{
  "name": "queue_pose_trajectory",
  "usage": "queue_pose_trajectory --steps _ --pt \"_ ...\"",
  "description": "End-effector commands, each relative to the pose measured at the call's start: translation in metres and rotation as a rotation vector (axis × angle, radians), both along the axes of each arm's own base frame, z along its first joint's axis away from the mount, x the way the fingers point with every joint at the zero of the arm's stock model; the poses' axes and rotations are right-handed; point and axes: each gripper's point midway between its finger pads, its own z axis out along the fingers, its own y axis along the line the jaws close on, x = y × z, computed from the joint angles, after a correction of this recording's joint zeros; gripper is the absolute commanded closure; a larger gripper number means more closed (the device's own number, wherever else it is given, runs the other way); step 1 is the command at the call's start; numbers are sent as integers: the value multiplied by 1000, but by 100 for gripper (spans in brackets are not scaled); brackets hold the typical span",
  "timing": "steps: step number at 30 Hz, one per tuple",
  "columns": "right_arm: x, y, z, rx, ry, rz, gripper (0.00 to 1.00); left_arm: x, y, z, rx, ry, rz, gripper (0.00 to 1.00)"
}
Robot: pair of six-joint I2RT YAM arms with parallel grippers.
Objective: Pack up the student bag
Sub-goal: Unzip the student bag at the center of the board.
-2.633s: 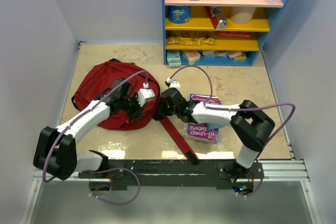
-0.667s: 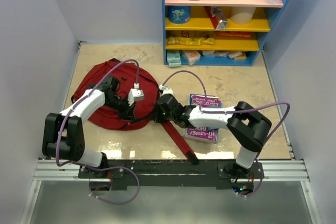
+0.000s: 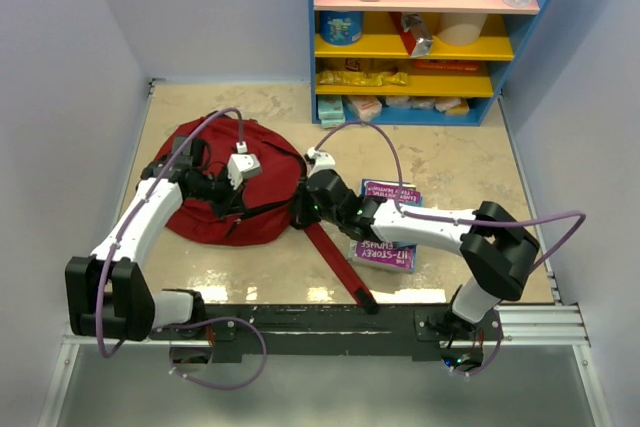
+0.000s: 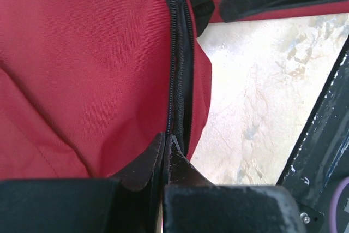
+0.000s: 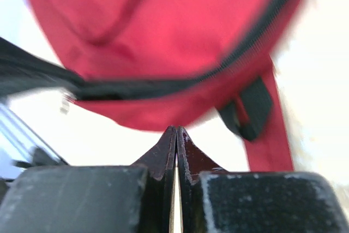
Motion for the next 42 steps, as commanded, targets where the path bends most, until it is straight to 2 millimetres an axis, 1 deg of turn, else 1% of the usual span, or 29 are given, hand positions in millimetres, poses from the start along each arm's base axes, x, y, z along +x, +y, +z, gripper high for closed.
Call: queue_pose_trajectory --steps 1,3,5,9,11,12,13,15,16,18,20,22,24,26,27,28,30,35,38,39,42 --pt "20 25 70 97 -155 6 90 3 -1 36 -28 -81 7 100" --pt "22 34 81 116 -175 14 85 1 0 45 -23 -105 8 100" --pt "23 39 80 110 -173 17 83 -1 1 50 -18 -117 13 100" --pt "23 49 72 103 -157 35 82 -9 2 63 -18 -143 19 100" --pt "24 52 66 90 -153 41 82 -12 3 66 -17 -149 19 100" --pt "25 53 66 89 -154 42 82 -14 3 67 -17 -153 21 100" --pt "25 54 60 79 -145 45 82 -15 4 68 -14 -152 24 100" --pt "26 56 57 69 -143 44 82 -18 4 68 -12 -154 22 100" --pt "28 56 51 54 -142 36 82 -19 4 69 -11 -157 23 100" --pt "30 58 50 47 -139 37 81 -22 4 70 -14 -158 18 100" --pt "35 59 49 32 -146 25 77 -26 3 70 -15 -155 5 100" --pt "41 58 58 36 -156 9 74 -30 4 68 -12 -156 -14 100" --pt "50 52 70 58 -166 -16 69 -33 4 64 -9 -148 -22 100" --pt "53 49 76 90 -152 -18 68 -34 4 62 -8 -151 -35 100" --pt "59 43 80 109 -149 -30 66 -35 4 60 -7 -147 -38 100" --pt "60 41 82 122 -142 -28 65 -35 3 61 -8 -150 -42 100" --pt "62 39 78 134 -111 -20 60 -36 3 59 -9 -146 -48 100" --pt "63 41 71 162 -60 -1 56 -37 2 59 -13 -144 -63 100" --pt "63 41 71 205 -37 4 54 -37 2 58 -9 -144 -69 100" --pt "66 39 70 209 -33 -2 54 -38 2 57 -10 -144 -70 100" --pt "64 36 81 239 -45 -2 52 -37 2 57 -10 -142 -69 100"
